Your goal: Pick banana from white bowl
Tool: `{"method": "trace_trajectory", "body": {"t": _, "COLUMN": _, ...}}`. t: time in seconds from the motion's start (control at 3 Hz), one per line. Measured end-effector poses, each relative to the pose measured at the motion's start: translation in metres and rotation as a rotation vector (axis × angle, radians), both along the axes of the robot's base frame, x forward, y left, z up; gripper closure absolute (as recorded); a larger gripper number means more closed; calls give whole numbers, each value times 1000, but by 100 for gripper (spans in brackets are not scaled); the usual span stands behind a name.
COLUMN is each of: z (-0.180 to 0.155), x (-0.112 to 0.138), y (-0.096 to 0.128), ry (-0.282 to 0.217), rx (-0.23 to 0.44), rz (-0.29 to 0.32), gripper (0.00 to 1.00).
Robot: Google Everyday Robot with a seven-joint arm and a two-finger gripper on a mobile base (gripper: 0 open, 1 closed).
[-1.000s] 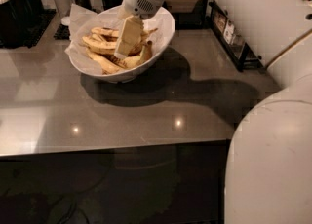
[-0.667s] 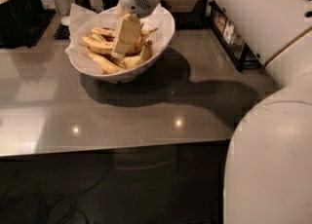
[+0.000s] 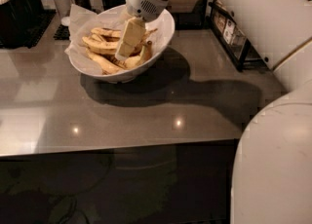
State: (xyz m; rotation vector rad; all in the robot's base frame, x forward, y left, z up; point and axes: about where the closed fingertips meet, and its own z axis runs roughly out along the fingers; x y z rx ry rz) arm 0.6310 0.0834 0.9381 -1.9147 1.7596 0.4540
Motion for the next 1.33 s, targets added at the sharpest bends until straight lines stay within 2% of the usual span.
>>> {"method": "trace_trajectory", "body": {"t": 0.67, "z": -22, "x": -3, "y": -14, "ry": 83, "rx": 47, "rz": -40, "gripper": 25}}
{"method": "trace_trajectory", "body": {"t": 1.0, "z": -25, "x": -1, "y": -13, "ry": 98, "rx": 46, "rz": -35, "gripper": 40}}
{"method": "trace_trajectory", "body": {"t": 1.33, "z": -25, "x": 1, "y": -13, "ry": 109, "rx": 42, "rz": -37, "gripper": 44}}
